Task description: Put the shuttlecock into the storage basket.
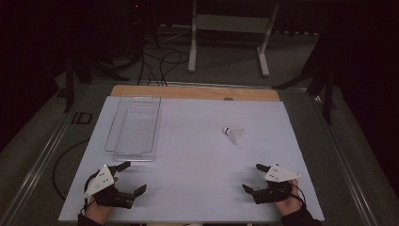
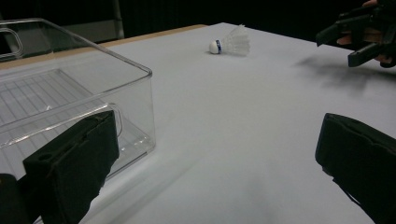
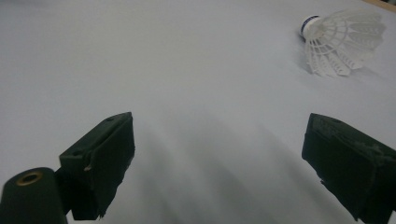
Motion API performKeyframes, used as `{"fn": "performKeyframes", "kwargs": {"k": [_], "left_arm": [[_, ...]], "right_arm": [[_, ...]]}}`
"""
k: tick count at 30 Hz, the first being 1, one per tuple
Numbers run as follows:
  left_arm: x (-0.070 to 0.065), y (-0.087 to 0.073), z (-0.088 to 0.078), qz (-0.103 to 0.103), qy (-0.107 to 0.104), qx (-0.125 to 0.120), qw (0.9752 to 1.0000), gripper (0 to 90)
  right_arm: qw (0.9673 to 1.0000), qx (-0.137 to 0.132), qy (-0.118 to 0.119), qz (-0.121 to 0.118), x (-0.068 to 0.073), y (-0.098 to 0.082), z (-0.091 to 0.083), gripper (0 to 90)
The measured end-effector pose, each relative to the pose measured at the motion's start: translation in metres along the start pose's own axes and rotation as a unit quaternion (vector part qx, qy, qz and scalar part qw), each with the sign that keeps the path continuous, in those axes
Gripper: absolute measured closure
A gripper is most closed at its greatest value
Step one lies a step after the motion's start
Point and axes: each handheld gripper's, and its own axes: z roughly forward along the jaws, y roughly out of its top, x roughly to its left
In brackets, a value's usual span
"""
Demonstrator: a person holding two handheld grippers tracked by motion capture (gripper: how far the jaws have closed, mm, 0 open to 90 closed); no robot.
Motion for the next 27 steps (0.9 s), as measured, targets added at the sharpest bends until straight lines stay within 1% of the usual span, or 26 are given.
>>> {"fn": "performKeyframes", "kwargs": {"k": [2,7,8,13,15,16,17,18,19,20,23,24,27], "left_arm": [[0.0,0.0,-0.001,0.0,0.001,-0.002,1.0,0.2],[0.0,0.0,-0.001,-0.001,-0.001,-0.003,1.0,0.2],[0.0,0.0,-0.001,0.0,-0.002,-0.002,1.0,0.2],[-0.001,0.0,-0.001,-0.001,-0.003,-0.002,1.0,0.2],[-0.001,0.0,-0.001,-0.002,-0.005,-0.002,1.0,0.2],[-0.001,0.0,-0.001,-0.001,-0.006,0.0,1.0,0.2],[-0.001,0.0,-0.001,-0.001,-0.006,0.0,1.0,0.2],[-0.002,0.0,-0.001,-0.001,-0.006,-0.002,1.0,0.2],[-0.002,0.0,-0.001,-0.001,-0.006,-0.002,1.0,0.2],[-0.002,0.0,-0.002,-0.001,-0.006,-0.002,1.0,0.2],[-0.002,-0.001,-0.002,-0.002,-0.006,-0.001,1.0,0.2],[-0.001,-0.001,-0.002,-0.002,-0.007,-0.001,1.0,0.2],[-0.001,-0.001,-0.002,-0.002,-0.006,-0.001,1.0,0.2]], "right_arm": [[1.0,-0.003,-0.002,-0.004,0.0,0.001,-0.001,9.3],[1.0,0.001,-0.003,-0.004,0.0,0.0,-0.001,9.2],[1.0,-0.004,0.004,0.001,0.0,0.0,0.0,8.6],[1.0,-0.009,0.005,0.0,0.001,0.001,0.0,8.5],[1.0,-0.006,0.004,-0.005,0.002,0.002,-0.001,8.5],[0.9999,0.003,0.0,-0.012,0.003,0.003,-0.001,8.5],[0.9999,0.003,0.0,-0.012,0.003,0.003,-0.001,8.5],[0.9998,0.009,-0.003,-0.019,0.004,0.004,-0.001,8.3],[0.9998,0.009,-0.003,-0.019,0.004,0.004,-0.001,8.3],[0.9996,0.012,-0.002,-0.026,0.007,0.008,-0.002,8.1],[0.9994,0.014,0.002,-0.03,0.01,0.01,-0.002,8.0],[0.9991,0.016,0.003,-0.041,0.013,0.012,-0.002,7.9],[0.9991,0.018,0.009,-0.038,0.015,0.014,-0.003,7.7]]}}
